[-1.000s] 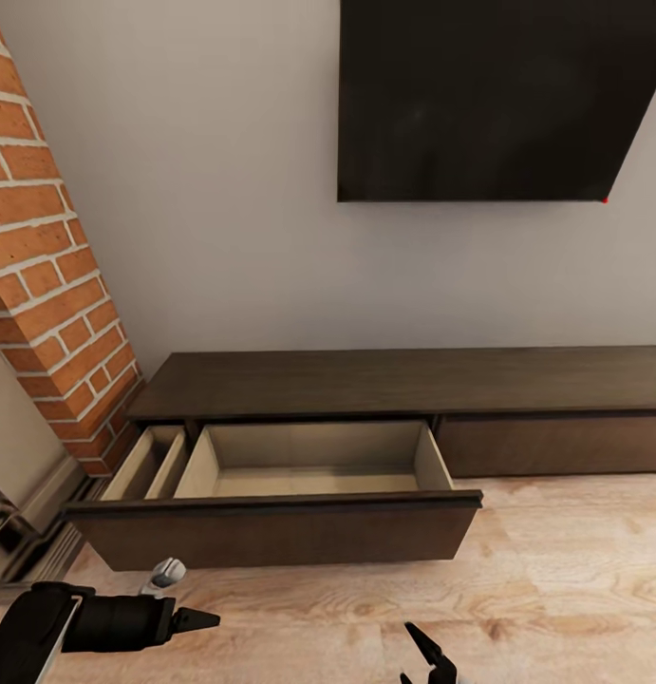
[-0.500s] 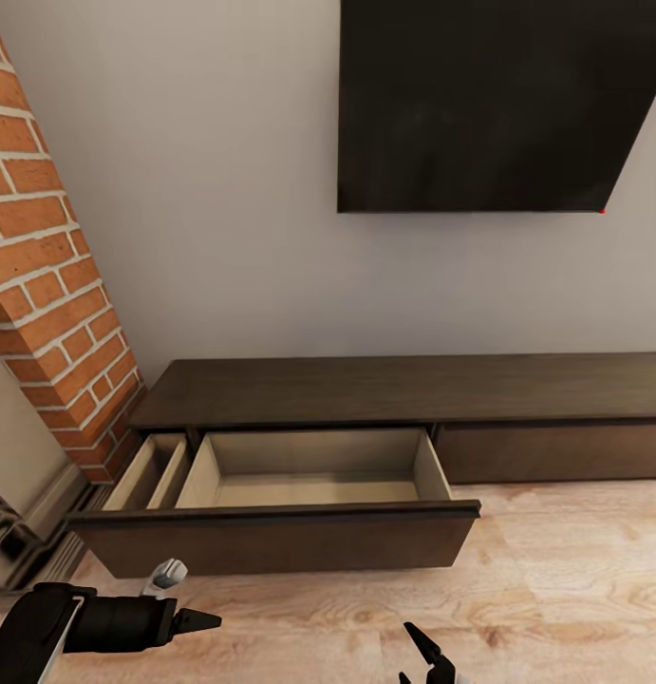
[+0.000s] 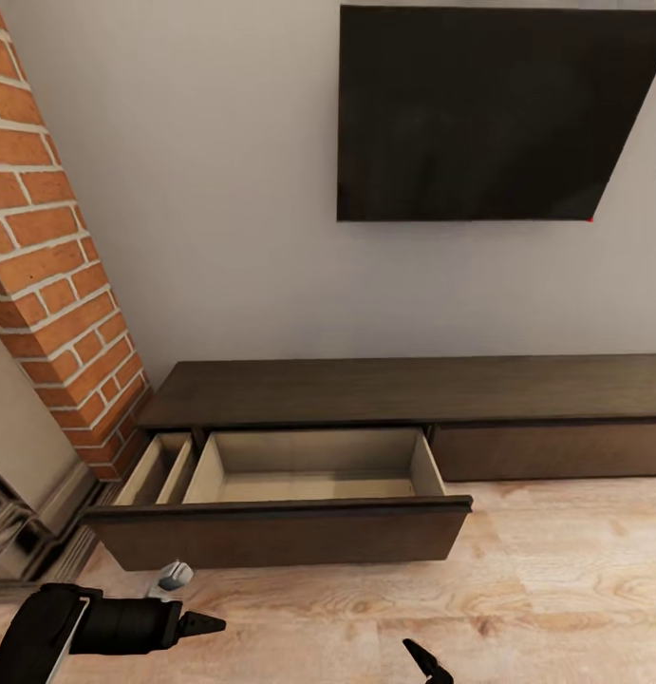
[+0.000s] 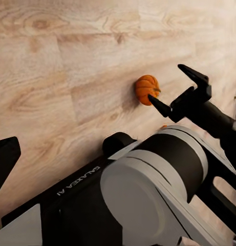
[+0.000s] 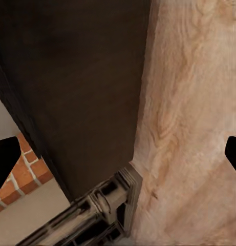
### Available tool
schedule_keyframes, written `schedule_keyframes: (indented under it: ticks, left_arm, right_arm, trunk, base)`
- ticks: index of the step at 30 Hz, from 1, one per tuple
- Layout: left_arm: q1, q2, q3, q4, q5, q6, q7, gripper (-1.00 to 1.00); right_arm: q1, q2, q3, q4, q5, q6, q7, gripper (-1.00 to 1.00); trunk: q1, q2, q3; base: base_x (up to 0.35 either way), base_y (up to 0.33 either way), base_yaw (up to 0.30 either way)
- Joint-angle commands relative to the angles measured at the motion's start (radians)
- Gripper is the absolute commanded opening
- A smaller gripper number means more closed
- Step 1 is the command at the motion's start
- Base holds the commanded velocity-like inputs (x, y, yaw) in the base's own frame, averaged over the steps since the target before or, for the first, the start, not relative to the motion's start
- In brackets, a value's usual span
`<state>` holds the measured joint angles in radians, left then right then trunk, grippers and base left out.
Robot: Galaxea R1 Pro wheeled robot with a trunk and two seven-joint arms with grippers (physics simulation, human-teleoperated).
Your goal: Place each of the two pumpkins and all three candles from the living room inside a cabinet in the living room (use any cabinet), then make sure every cabinet is closed, and position the cauldron so it is next to a table in the living room.
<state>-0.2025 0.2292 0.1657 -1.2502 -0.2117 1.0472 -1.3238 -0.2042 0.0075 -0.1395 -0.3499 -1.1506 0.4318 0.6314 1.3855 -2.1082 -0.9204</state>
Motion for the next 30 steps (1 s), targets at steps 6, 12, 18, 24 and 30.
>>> schedule_keyframes:
  ticks: [6, 12, 18, 24, 30]
  left_arm:
    - [0.0, -0.015, 0.0, 0.0, -0.04, 0.0, 0.0, 1.0]
    - [0.0, -0.031, 0.0, 0.0, -0.048, 0.0, 0.0, 1.0]
    - [0.0, -0.034, 0.0, 0.0, -0.05, 0.0, 0.0, 1.0]
    - [0.0, -0.034, -0.001, 0.0, -0.059, 0.0, 0.0, 1.0]
    - [0.0, -0.034, -0.001, 0.0, -0.069, -0.001, 0.022, 1.0]
  right_arm:
    - [-0.001, -0.003, -0.032, -0.006, -0.009, 0.004, -0.104, 1.0]
    - [-0.001, -0.006, -0.035, -0.008, -0.004, 0.002, -0.119, 1.0]
    - [0.001, -0.006, -0.03, -0.027, 0.0, -0.002, -0.187, 1.0]
    - [0.005, -0.003, -0.018, -0.275, 0.023, -0.003, -0.4, 1.0]
    - [0.035, 0.013, -0.002, -0.496, 0.129, -0.002, -0.786, 1.0]
  trunk:
    - [-0.023, 0.042, 0.019]
    - [-0.042, 0.077, 0.035]
    - [-0.042, 0.077, 0.035]
    - [-0.042, 0.077, 0.035]
    - [-0.042, 0.077, 0.035]
  base:
    - [-0.131, 0.0, 0.0]
    - [-0.015, 0.0, 0.0]
    - [-0.001, 0.0, 0.0]
    - [0.0, 0.0, 0.0]
    - [0.0, 0.0, 0.0]
